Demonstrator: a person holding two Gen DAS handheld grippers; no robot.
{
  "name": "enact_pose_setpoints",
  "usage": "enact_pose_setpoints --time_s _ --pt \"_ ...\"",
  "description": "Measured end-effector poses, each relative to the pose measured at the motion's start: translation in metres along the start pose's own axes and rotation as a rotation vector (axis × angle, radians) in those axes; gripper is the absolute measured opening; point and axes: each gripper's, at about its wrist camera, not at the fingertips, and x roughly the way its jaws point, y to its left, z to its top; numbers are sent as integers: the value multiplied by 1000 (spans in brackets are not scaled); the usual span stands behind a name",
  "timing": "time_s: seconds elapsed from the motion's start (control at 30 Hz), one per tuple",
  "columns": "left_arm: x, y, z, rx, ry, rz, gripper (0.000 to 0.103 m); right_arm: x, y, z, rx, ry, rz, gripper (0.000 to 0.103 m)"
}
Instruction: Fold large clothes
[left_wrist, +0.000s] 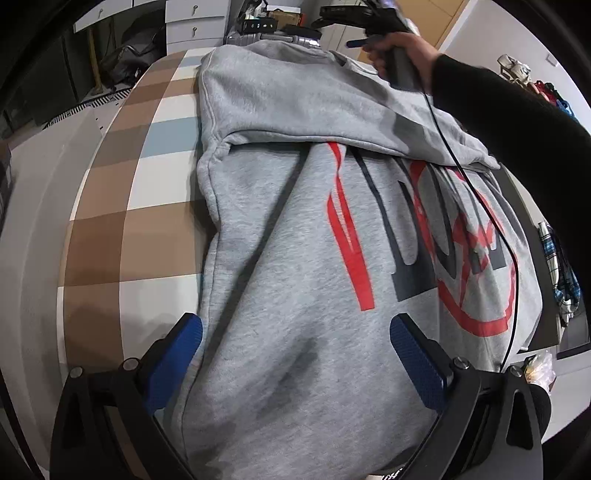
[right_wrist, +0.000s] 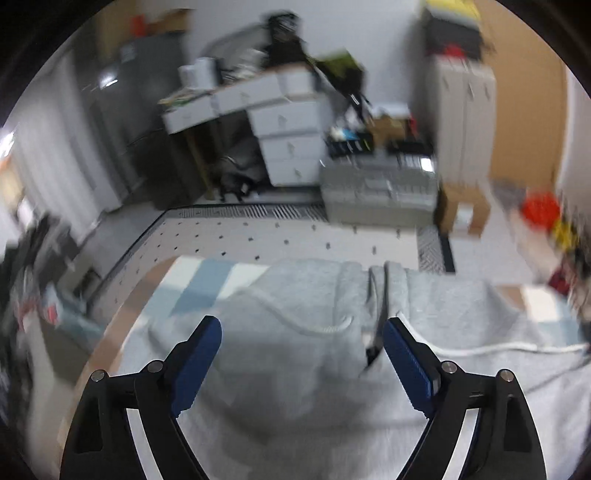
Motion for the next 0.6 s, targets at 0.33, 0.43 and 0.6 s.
enact_pose_setpoints --time_s 0.33,0.43,0.6 --pt "17 14 1 -51 83 -12 99 75 -13 26 -59 224 -21 77" --pt "10 11 -3 -50 61 -18 99 68 0 21 -76 221 76 66" --pt "7 4 -6 -23 52 -22 99 62 26 -11 -163 297 159 24"
